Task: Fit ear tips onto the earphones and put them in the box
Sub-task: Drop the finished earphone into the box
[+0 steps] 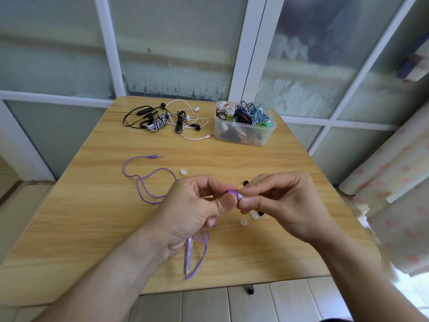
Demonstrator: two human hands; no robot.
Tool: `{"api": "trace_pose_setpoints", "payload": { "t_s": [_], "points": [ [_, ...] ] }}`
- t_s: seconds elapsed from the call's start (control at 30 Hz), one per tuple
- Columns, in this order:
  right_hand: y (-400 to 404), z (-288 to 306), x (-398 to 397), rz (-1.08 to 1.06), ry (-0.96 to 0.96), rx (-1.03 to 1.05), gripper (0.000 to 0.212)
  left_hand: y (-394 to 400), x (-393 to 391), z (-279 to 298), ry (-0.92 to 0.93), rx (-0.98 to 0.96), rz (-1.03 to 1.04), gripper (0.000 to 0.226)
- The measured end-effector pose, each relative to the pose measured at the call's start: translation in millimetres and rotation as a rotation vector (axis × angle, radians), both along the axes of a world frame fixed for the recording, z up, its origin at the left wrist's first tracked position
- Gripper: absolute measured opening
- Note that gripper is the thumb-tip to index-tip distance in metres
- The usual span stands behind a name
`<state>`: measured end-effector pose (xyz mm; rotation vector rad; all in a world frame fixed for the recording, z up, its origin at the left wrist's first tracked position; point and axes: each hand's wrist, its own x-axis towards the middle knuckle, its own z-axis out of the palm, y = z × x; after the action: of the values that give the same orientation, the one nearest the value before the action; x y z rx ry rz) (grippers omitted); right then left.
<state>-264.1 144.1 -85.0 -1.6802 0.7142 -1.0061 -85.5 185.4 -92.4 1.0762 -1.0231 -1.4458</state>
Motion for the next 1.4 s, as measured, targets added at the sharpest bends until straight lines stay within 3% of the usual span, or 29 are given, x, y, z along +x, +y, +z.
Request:
{"api": "trace_pose_setpoints", "payload": {
  "t_s": [0.4,0.8,1.1,1.23,1.4],
  "points": [
    [1.5,3.7,-2.0,0.053,-0.028,0.103,0.010,-1.3,4.2,3.2,-0.050,0.023,-0.023,0.015],
    [-0.3,0.6,-0.3,0.030,0.017,0.031,0.010,0.2,0.3,1.6,0.043,0.048,-0.063,0.013],
    [2.3,-1.8,4.4,0.031,-0.053,0.116,0.007,-1.0,0.8,1.9,0.030,-0.018,-0.031,0.009],
    [0.7,-8.4,7.1,0.070,-0.130,0.267,0.010,-2.3,1.3,-0.1,-0.027,-0.108,0.013,0.010],
    [-0.3,-13.7,9.9,0.153,-0.252,0.622,0.040,-4.6,1.9,-4.8,-0.069,-0.295,0.052,0.013]
  ]
}}
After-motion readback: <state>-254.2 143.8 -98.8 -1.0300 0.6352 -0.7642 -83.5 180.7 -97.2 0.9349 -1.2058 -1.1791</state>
